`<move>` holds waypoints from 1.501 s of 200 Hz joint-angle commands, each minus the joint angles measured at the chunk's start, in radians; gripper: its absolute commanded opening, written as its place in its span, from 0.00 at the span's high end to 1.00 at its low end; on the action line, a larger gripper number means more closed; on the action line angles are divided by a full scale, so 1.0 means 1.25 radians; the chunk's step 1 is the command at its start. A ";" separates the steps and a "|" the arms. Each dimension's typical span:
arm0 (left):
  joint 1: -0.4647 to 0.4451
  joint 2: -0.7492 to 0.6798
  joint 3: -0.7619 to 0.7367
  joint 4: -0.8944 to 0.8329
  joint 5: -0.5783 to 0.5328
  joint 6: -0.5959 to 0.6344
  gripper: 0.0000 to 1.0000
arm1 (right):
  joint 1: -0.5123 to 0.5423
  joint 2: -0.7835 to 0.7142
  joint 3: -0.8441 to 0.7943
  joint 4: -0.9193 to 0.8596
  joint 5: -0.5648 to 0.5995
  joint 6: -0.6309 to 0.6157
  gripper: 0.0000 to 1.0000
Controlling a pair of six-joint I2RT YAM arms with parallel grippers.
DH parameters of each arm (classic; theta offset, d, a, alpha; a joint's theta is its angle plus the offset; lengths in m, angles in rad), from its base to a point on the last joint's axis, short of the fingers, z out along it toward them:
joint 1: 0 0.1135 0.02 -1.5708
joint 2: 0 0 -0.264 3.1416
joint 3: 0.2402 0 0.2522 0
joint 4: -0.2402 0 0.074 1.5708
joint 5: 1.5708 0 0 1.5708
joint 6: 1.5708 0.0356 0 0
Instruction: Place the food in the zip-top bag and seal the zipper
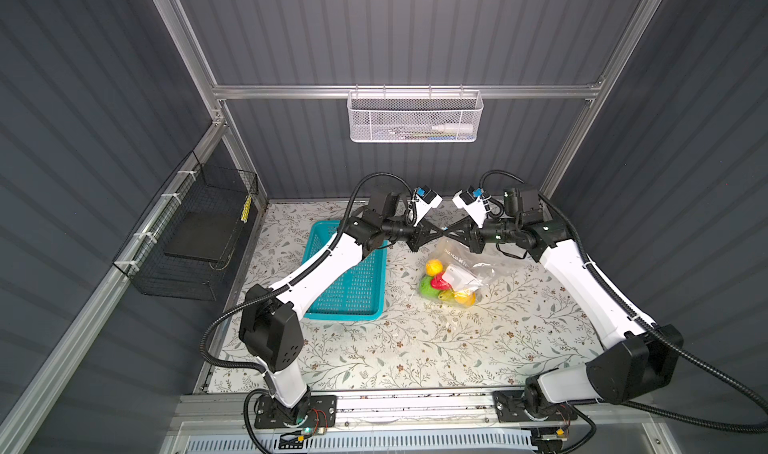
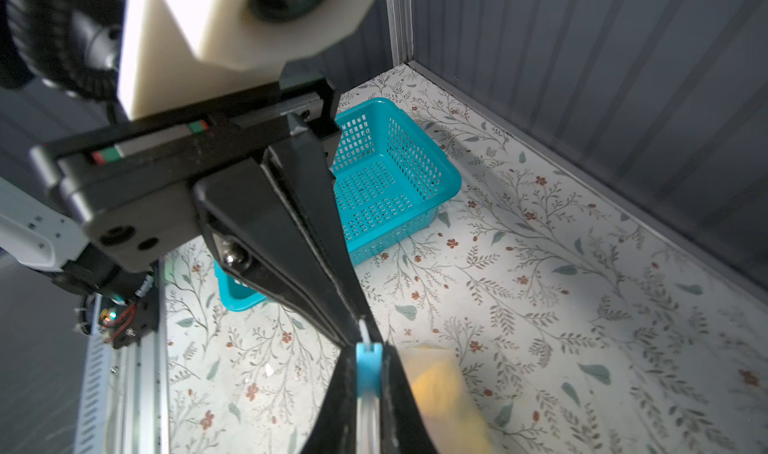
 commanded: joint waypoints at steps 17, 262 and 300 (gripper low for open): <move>-0.003 -0.017 0.021 -0.012 -0.047 0.011 1.00 | 0.005 0.001 -0.001 -0.012 -0.027 0.002 0.97; 0.010 -0.053 -0.035 0.058 0.045 0.018 0.58 | -0.014 -0.061 0.028 -0.100 0.052 0.011 0.92; 0.007 -0.038 -0.049 0.052 0.097 0.025 0.43 | -0.015 -0.047 0.068 -0.113 0.030 0.017 0.93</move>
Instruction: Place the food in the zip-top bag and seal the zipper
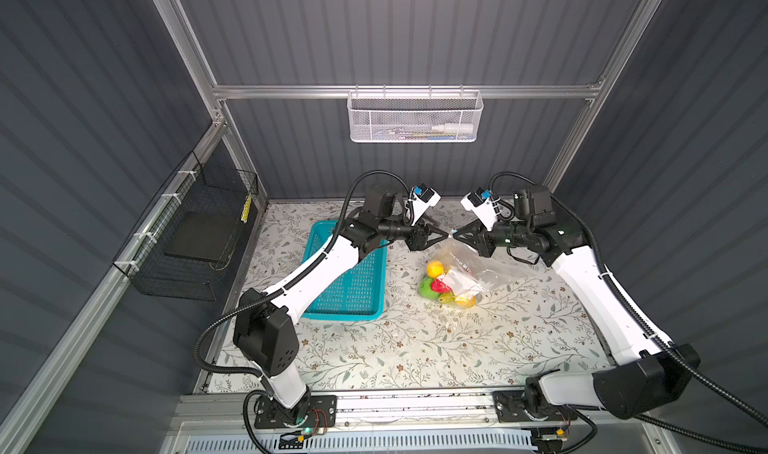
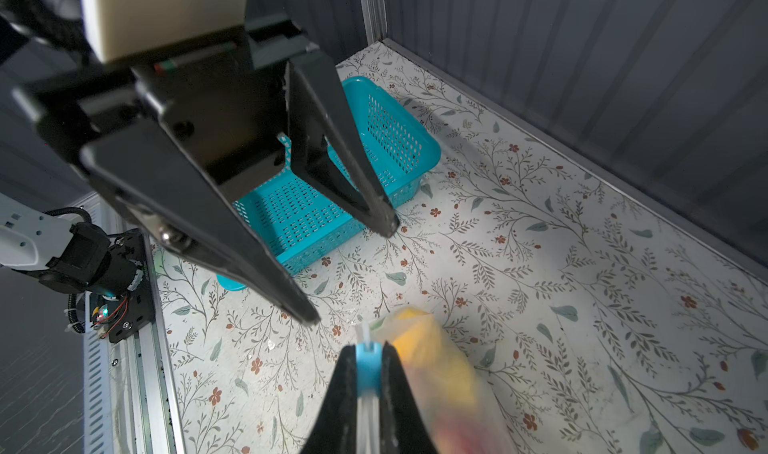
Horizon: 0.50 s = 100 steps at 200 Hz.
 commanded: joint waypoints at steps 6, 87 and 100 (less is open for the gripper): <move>-0.010 -0.003 -0.014 0.004 0.071 0.010 0.39 | -0.002 0.008 0.041 -0.004 -0.041 0.017 0.93; -0.038 0.067 0.052 0.093 0.086 -0.024 0.54 | -0.002 -0.006 0.018 0.014 -0.085 0.049 0.92; -0.040 0.073 0.057 0.095 0.082 -0.030 0.71 | -0.002 -0.010 0.012 0.015 -0.085 0.049 0.92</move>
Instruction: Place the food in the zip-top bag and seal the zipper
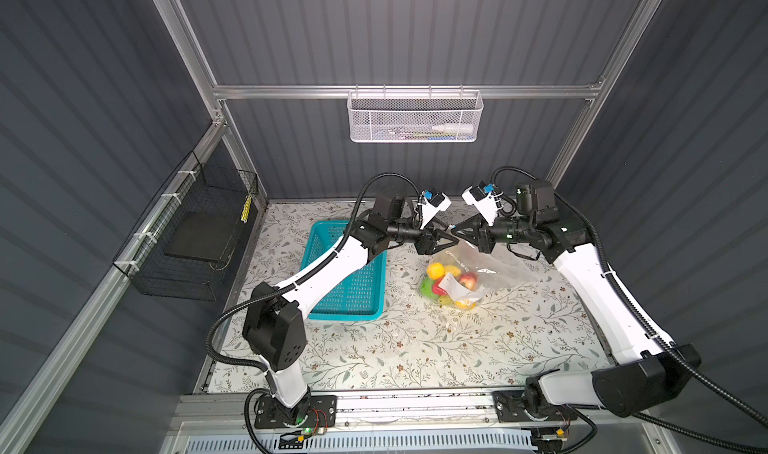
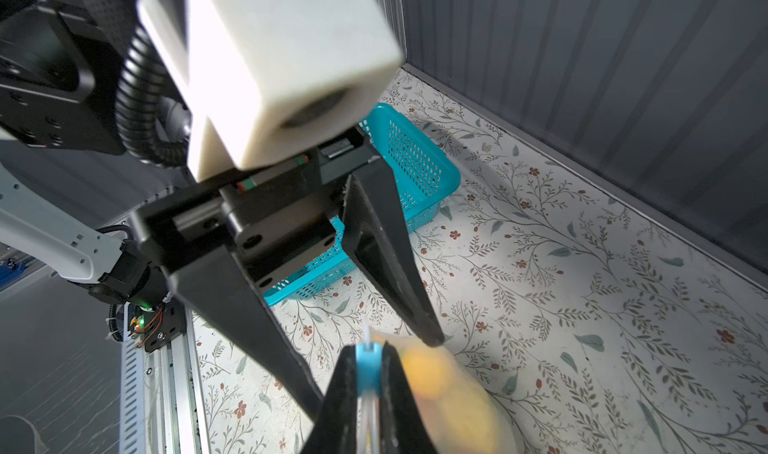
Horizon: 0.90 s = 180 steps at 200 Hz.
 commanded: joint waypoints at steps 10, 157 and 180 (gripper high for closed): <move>-0.007 0.015 0.035 0.029 0.005 -0.017 0.84 | -0.002 -0.016 -0.016 0.004 -0.033 0.009 0.92; -0.003 -0.077 -0.025 0.018 -0.081 0.050 1.00 | -0.038 -0.067 -0.097 -0.119 0.115 -0.097 0.94; 0.004 -0.091 -0.043 0.041 -0.092 0.038 1.00 | -0.040 -0.073 -0.102 -0.120 0.118 -0.096 0.94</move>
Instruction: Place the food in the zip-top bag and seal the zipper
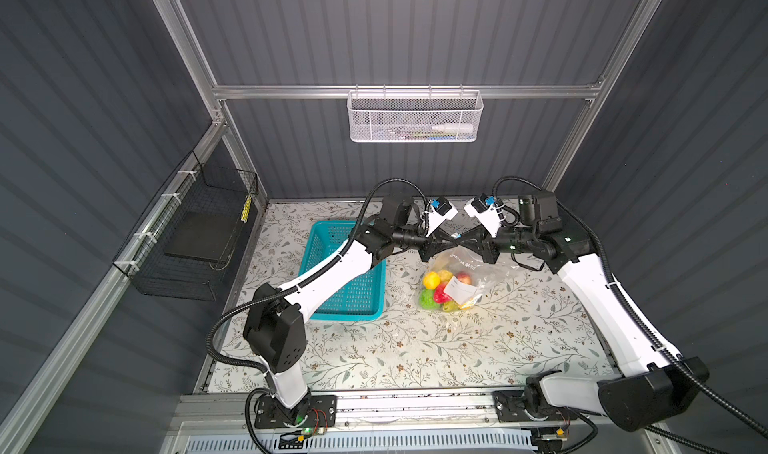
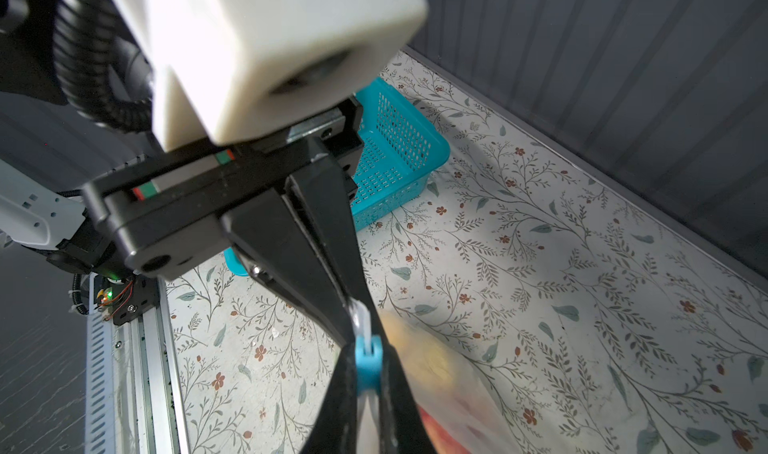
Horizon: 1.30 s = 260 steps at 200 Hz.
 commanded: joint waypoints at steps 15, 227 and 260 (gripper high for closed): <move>0.038 -0.076 -0.017 0.073 -0.034 -0.018 1.00 | -0.027 -0.018 -0.027 -0.094 0.086 -0.013 0.95; 0.208 -0.099 -0.052 0.126 -0.149 -0.101 1.00 | -0.036 -0.078 -0.053 -0.129 0.232 0.015 0.96; 0.224 -0.096 -0.051 0.117 -0.174 -0.096 1.00 | -0.036 -0.092 -0.068 -0.141 0.236 0.019 0.95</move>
